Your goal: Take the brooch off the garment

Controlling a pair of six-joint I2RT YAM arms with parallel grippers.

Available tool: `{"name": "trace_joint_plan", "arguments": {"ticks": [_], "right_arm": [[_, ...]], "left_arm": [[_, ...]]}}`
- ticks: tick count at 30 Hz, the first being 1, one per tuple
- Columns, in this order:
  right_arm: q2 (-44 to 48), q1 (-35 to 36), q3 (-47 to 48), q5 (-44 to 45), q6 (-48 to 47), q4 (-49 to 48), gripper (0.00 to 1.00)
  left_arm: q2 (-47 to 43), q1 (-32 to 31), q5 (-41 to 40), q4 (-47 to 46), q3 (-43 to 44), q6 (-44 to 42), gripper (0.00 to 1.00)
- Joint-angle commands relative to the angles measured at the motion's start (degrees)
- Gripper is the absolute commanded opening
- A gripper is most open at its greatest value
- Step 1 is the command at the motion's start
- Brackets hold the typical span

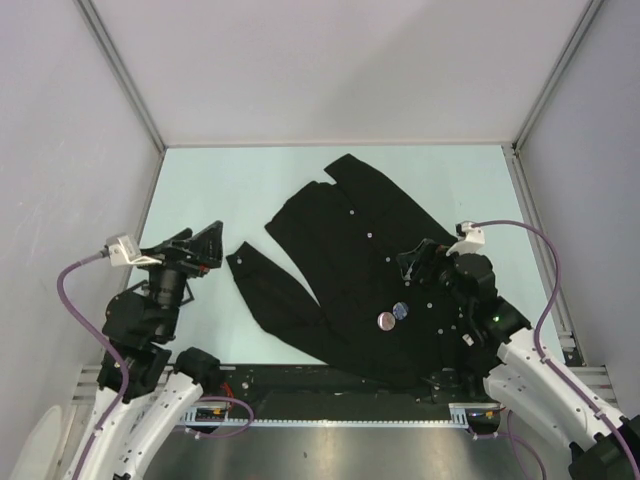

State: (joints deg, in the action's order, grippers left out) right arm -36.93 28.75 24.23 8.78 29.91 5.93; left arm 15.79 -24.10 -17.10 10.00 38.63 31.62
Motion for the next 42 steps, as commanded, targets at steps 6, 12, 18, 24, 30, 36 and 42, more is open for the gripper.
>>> {"name": "trace_joint_plan", "arguments": {"ticks": [6,12,18,24,30,36,42], "right_arm": [[-1.8,-2.0,5.3,-1.7,4.0,8.8,1.0],[-6.5,-12.7,4.9,-23.9,0.0,11.6,1.0],[-14.6,-12.3,6.3,-28.7,-3.0,14.8,0.98],[-17.7,3.5,7.0,-12.8,0.8,16.8,0.81],[-17.1,9.6,6.7,-0.3,6.0,20.4,0.61],[-19.3,10.7,6.7,3.7,7.9,18.6,0.43],[-25.3,12.4,7.2,7.3,11.7,18.9,0.52]], "left_arm": [[5.1,-0.2,23.2,5.7,2.1,-2.0,1.0],[21.7,-0.2,38.2,-1.7,2.2,-0.1,1.0],[38.3,-7.0,48.1,-16.7,-0.8,4.2,0.83],[50.7,-22.1,39.7,-20.5,0.7,2.6,0.59],[61.7,-28.6,37.7,-23.7,2.6,3.3,0.38],[71.9,-29.8,40.4,-29.2,4.8,7.1,0.23],[78.4,-30.6,38.1,-28.5,7.6,8.8,0.18]]}}
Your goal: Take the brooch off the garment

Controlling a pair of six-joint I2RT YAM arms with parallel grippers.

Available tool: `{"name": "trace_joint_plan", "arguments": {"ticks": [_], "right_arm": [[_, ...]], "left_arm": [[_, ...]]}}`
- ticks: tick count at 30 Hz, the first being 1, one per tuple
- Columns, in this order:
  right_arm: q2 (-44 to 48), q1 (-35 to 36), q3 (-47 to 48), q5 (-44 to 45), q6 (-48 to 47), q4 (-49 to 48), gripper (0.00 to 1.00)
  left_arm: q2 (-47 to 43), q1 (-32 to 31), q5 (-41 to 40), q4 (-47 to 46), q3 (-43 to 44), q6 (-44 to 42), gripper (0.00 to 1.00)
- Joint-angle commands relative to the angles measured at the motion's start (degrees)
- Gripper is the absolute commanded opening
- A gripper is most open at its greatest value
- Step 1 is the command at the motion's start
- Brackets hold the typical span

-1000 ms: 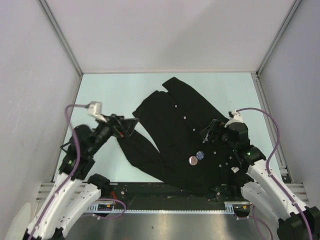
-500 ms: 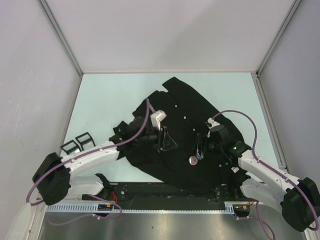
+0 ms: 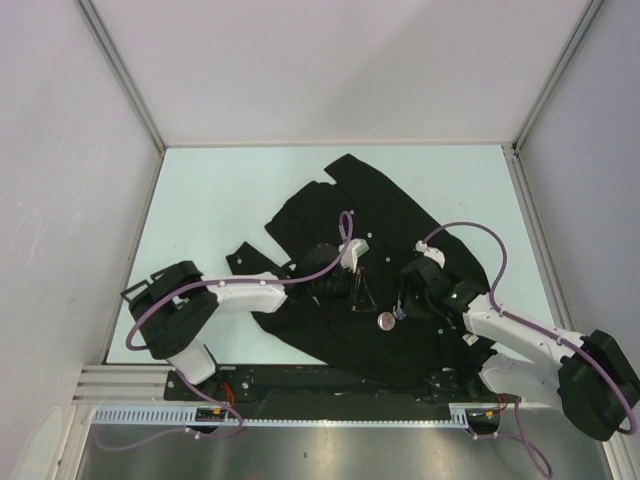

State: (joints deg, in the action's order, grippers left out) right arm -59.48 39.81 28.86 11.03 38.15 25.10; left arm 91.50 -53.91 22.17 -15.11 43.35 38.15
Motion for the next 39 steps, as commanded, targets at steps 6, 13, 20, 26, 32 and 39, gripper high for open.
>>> {"name": "trace_joint_plan", "arguments": {"ticks": [6,13,20,26,32,39], "right_arm": [[-5.4,5.9,4.1,10.1,5.2,1.3,0.6],[-3.0,9.4,4.5,12.5,4.7,3.1,0.61],[-9.9,10.6,7.9,14.6,7.8,3.5,0.61],[-14.0,11.5,8.8,16.8,9.4,4.3,0.61],[-11.5,15.2,9.0,20.2,10.8,6.0,0.6],[-9.9,22.1,10.3,21.5,12.6,7.7,0.62]], "left_arm": [[5.5,-0.8,-1.0,-3.8,2.6,3.1,0.13],[6.4,-0.9,0.0,-5.3,1.8,3.2,0.09],[7.2,-1.0,0.5,-5.6,1.6,3.6,0.08],[6.9,-1.0,1.0,-6.6,1.0,3.8,0.17],[6.0,-1.0,1.1,-6.8,0.4,3.5,0.25],[2.6,-1.0,-2.6,-5.3,-2.2,3.0,0.2]]}}
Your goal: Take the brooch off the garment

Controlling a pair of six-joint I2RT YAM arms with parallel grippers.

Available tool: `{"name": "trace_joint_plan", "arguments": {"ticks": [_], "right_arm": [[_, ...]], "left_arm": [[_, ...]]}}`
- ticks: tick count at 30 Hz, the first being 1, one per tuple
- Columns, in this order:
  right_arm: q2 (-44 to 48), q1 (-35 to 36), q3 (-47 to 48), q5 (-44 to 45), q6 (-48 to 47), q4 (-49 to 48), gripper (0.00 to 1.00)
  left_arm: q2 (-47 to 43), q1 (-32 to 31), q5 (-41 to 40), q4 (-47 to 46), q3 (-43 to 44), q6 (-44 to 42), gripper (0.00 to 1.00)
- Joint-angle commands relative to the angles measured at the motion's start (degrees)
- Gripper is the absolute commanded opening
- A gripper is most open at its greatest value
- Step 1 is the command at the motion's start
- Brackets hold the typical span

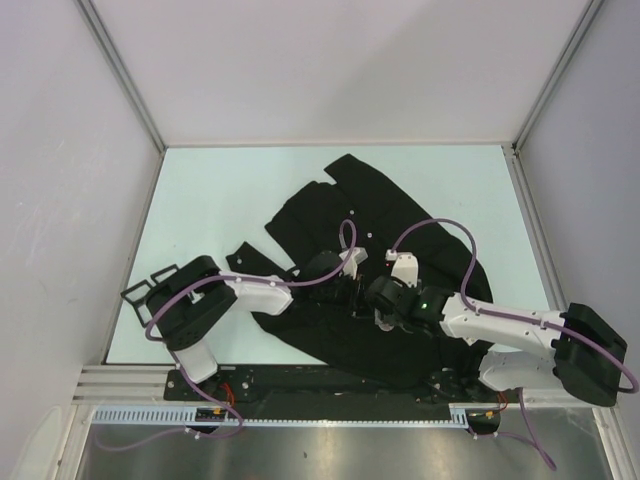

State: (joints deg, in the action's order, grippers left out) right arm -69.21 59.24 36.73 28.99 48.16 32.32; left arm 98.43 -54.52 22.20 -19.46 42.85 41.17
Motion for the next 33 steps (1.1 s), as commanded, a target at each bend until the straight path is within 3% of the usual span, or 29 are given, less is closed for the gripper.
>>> {"name": "trace_joint_plan", "arguments": {"ticks": [1,9,23,33], "right_arm": [[-1.0,3.0,2.5,3.6,2.3,-0.2,0.61],[-6.9,4.2,3.0,2.4,2.3,-3.2,0.54],[-11.2,5.4,4.0,2.3,3.7,-1.8,0.62],[-13.2,7.0,6.0,4.6,4.4,2.1,0.52]], "left_arm": [[-4.9,-0.3,-4.1,-0.8,-2.1,-0.2,0.2],[-8.5,-0.3,-6.8,0.2,-6.3,0.1,0.19],[-8.4,-0.3,-5.4,-1.3,-7.4,0.6,0.19],[-8.0,-0.2,-4.8,-1.9,-7.4,0.7,0.2]]}}
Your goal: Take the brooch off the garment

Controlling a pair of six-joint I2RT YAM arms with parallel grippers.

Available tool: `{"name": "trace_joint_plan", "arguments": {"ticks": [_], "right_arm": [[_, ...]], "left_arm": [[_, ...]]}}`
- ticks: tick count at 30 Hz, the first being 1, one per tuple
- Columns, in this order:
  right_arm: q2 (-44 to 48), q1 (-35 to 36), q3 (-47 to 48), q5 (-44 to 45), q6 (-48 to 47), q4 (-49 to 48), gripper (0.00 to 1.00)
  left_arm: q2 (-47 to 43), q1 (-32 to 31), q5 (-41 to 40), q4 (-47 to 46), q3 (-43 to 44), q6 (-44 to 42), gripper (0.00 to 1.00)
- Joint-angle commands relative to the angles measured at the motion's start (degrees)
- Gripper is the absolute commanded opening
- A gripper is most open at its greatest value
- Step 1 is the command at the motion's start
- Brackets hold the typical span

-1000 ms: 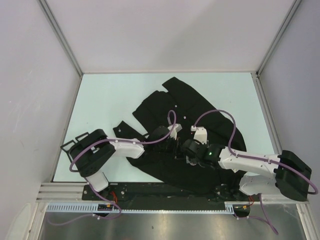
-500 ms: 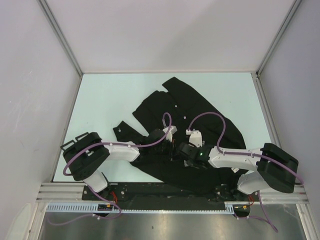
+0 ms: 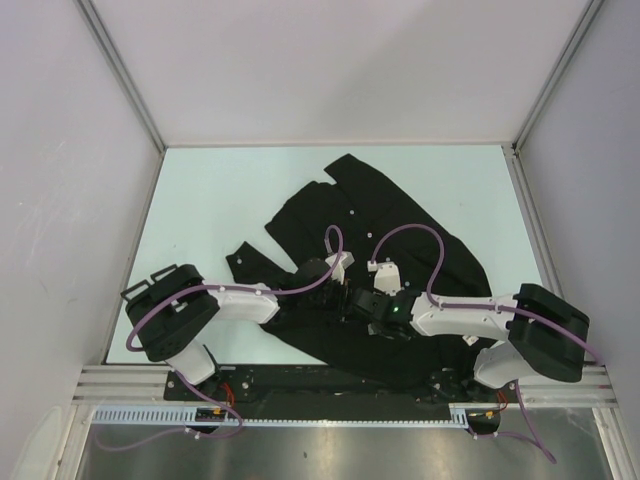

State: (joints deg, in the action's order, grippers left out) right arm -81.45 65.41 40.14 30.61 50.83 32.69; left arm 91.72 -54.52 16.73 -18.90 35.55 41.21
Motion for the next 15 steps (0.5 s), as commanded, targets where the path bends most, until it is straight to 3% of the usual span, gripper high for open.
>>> {"name": "trace_joint_plan", "arguments": {"ticks": [1,7,15], "right_arm": [[-1.1,0.9,2.6,3.0,1.6,1.8,0.52],[0.2,0.9,2.3,2.9,2.0,1.9,0.46],[8.1,-0.7,-2.4,-1.2,1.6,-4.8,0.38]], "left_arm": [[-1.2,-0.3,0.7,-2.5,-0.1,0.5,0.2],[-0.2,-0.4,2.8,-3.0,0.5,0.3,0.22],[2.3,-0.7,6.8,-5.9,1.6,1.3,0.19]]}}
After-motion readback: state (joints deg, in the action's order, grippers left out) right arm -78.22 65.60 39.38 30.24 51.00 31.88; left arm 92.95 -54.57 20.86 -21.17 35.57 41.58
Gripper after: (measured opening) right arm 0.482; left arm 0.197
